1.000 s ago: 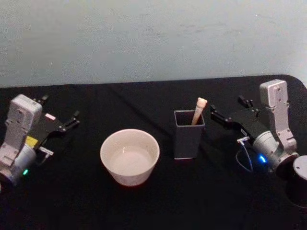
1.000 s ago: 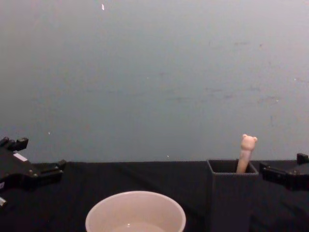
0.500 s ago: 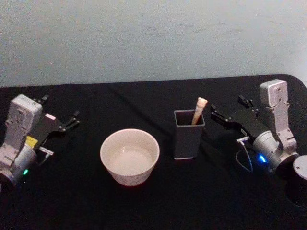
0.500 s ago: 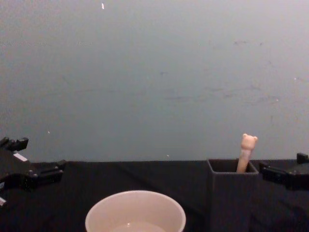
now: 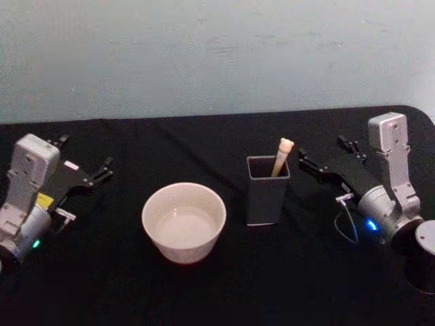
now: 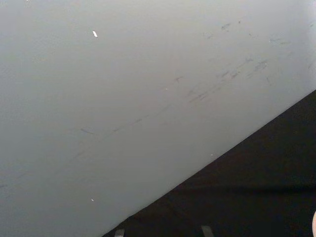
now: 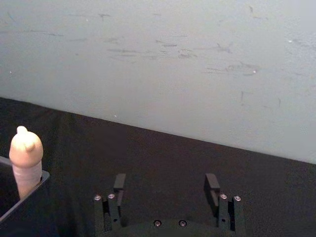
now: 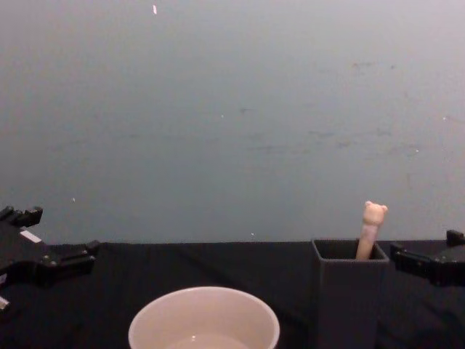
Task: Pick up the stirring spoon with one hand, stir inside the cup, then place it back in its original position.
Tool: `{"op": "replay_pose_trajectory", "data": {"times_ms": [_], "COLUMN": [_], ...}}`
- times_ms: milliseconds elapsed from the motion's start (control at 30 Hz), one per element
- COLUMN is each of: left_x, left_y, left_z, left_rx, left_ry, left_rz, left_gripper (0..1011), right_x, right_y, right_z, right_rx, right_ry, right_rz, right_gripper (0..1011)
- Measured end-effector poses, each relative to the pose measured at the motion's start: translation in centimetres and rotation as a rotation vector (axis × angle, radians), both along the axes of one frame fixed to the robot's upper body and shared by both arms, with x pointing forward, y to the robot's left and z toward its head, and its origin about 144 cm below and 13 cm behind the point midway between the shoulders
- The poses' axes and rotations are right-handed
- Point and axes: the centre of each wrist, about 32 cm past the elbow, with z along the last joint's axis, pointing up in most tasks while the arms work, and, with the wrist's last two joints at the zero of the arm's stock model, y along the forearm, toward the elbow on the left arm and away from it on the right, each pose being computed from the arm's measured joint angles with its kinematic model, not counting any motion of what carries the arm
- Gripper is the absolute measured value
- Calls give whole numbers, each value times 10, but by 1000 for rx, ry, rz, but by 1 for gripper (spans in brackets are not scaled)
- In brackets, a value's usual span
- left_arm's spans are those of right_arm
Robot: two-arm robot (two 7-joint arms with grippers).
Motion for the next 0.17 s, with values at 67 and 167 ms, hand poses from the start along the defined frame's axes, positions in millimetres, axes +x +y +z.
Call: {"op": "replay_pose_trajectory", "data": {"times_ms": [67, 167], "left_x": [0, 0], "left_y": [0, 0], "left_z": [0, 0], "left_rx": [0, 0], "left_ry": [0, 0], "left_rz": [0, 0], "left_gripper": [1001, 1001], "right_x": [0, 0], "right_y": [0, 0], "right_z": [0, 0], "right_rx": [0, 0], "right_ry": [0, 0], "right_rz": [0, 0], "right_gripper": [1002, 1002]}}
